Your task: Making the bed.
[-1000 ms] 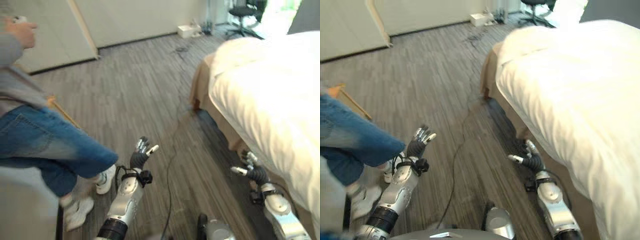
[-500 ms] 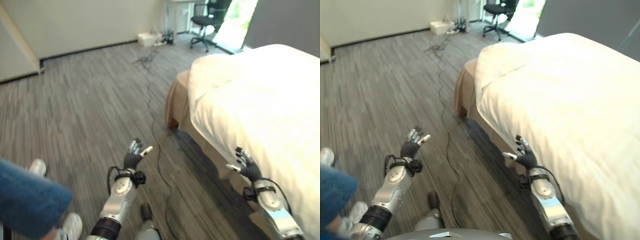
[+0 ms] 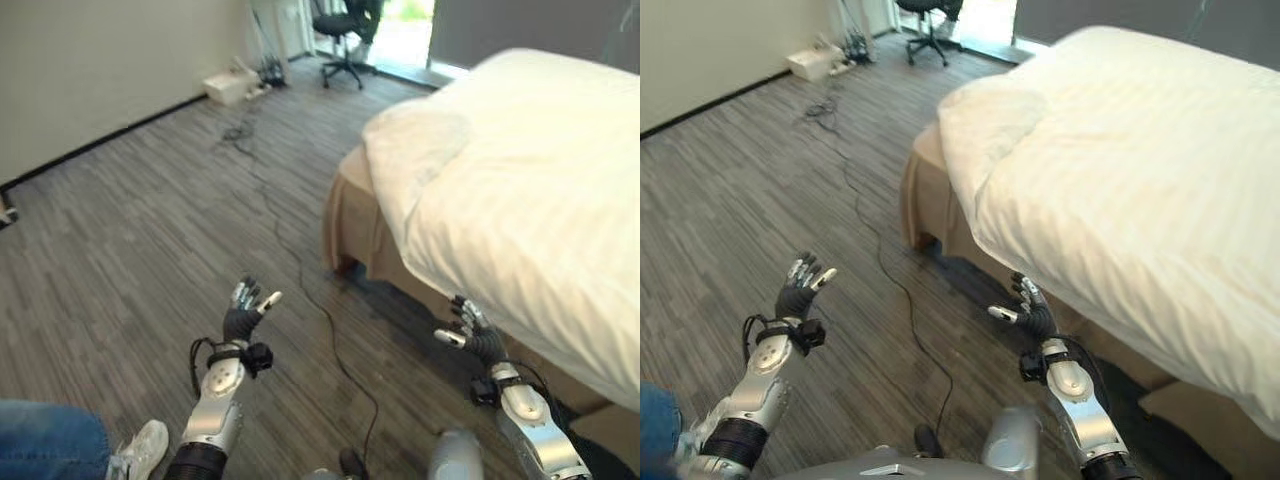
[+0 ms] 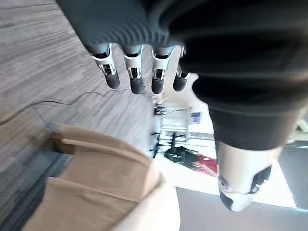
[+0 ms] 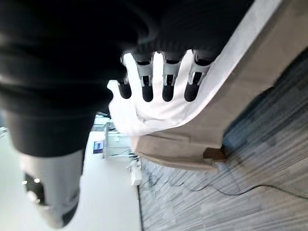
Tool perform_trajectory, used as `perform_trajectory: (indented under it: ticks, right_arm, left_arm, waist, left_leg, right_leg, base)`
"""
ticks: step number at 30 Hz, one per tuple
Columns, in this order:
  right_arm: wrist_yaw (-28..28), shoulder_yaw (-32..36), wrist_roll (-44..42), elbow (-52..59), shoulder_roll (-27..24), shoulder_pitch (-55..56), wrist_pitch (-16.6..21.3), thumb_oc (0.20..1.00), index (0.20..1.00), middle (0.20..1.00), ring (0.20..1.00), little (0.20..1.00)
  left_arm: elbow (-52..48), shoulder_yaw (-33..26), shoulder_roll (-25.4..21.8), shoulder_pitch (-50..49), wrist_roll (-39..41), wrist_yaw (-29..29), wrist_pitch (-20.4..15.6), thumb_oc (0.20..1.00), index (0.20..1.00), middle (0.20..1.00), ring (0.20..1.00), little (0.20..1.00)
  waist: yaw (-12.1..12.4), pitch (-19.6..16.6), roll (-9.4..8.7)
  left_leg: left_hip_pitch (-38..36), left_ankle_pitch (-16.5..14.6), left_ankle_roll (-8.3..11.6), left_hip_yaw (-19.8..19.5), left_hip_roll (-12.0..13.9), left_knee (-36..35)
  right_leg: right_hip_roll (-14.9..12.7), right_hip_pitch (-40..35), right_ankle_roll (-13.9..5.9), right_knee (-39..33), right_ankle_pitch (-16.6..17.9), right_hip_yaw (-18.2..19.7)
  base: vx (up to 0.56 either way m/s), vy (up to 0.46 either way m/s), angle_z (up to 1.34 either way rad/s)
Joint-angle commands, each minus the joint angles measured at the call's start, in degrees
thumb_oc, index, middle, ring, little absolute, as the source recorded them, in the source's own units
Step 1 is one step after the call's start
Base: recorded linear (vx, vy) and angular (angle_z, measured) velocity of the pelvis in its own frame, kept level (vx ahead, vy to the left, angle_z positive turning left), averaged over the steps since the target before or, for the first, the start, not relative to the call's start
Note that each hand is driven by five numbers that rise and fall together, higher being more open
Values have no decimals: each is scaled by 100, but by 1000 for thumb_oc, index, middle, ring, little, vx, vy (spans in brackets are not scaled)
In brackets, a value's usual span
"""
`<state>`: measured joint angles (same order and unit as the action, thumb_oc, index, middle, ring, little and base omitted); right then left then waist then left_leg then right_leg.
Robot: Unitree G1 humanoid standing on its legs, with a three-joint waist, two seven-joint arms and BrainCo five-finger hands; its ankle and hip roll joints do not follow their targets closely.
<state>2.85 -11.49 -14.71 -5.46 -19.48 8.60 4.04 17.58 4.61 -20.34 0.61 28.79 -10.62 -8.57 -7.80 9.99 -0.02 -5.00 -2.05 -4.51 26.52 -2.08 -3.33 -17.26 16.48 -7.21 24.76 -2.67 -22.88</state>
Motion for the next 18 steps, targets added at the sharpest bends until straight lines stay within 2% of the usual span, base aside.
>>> perform_trajectory:
  ticks: [1,3,5,9,10,11,12,14,16,18]
  right_arm:
    - [-51,334,-166,-160,-241,-228,275,1000,1000,1000,1000,1000]
    - [-91,326,-83,-187,-344,-217,257,1000,1000,1000,1000,1000]
    - [-106,360,-4,-116,-434,-250,242,1000,1000,1000,1000,1000]
    - [-42,452,40,-92,-465,-239,241,1000,1000,1000,1000,1000]
    - [-25,463,1,-94,-455,-273,234,1000,1000,1000,1000,1000]
    - [-25,463,1,-94,-455,-273,234,1000,1000,1000,1000,1000]
    - [-2,494,-22,-81,-527,-304,271,1000,1000,1000,1000,1000]
    - [42,542,-43,-99,-578,-285,278,1000,1000,1000,1000,1000]
    - [116,585,-11,-86,-607,-253,261,1000,1000,1000,1000,1000]
    - [124,603,-50,-69,-597,-206,275,1000,1000,1000,1000,1000]
  left_arm:
    - [-281,-33,3,-20,-332,266,-175,1000,1000,1000,1000,1000]
    - [-267,-1,94,-140,-310,344,-162,1000,1000,1000,1000,1000]
    - [-234,40,177,-213,-224,416,-157,1000,1000,1000,1000,1000]
    - [-321,242,188,-194,-286,499,-79,1000,1000,1000,1000,1000]
    - [-304,340,193,-96,-285,505,-58,1000,1000,1000,1000,1000]
    - [-304,340,193,-96,-285,505,-58,1000,1000,1000,1000,1000]
    - [-345,498,190,124,-242,528,-78,1000,1000,1000,1000,1000]
    - [-344,623,217,311,-142,520,-93,1000,1000,1000,1000,1000]
    - [-256,723,248,436,-126,469,-97,1000,1000,1000,1000,1000]
    - [-211,801,271,547,-160,430,-90,1000,1000,1000,1000,1000]
  waist:
    - [-21,-227,-22]
    - [106,-342,-23]
    - [139,-396,3]
    - [81,-456,52]
    - [31,-426,47]
    - [31,-426,47]
    - [-14,-276,-53]
    - [-46,-114,-104]
    - [-93,-58,-104]
    - [-166,-76,-84]
  left_leg:
    - [-87,336,803,-473,805,94]
    - [-65,394,853,-379,836,25]
    - [-40,511,826,-197,867,-5]
    - [-113,485,844,-156,899,30]
    - [-46,389,888,-159,952,365]
    - [-45,389,888,-159,952,365]
    - [509,500,1102,-75,1299,1699]
    - [878,798,1392,-140,1680,2826]
    - [1016,947,1483,-241,1791,2865]
    - [980,895,1386,-220,1865,2271]
  right_leg:
    - [684,-1221,-54,-1559,391,389]
    - [852,-1460,-28,-2051,345,441]
    - [899,-1511,41,-2215,472,384]
    - [965,-1616,61,-2313,428,471]
    - [992,-1647,103,-2280,369,556]
    - [992,-1647,103,-2280,369,556]
    - [975,-1731,238,-2226,256,592]
    - [996,-1832,393,-2181,146,567]
    - [1001,-1922,365,-2215,120,685]
    - [905,-1903,247,-2188,141,910]
  base:
    - [146,-55,16]
    - [89,-58,32]
    - [52,-52,-7]
    - [104,-43,-29]
    - [81,-71,-34]
    - [26,-176,-19]
    - [-11,-184,-15]
    - [40,-143,-19]
    - [108,47,-23]
    - [169,208,-41]
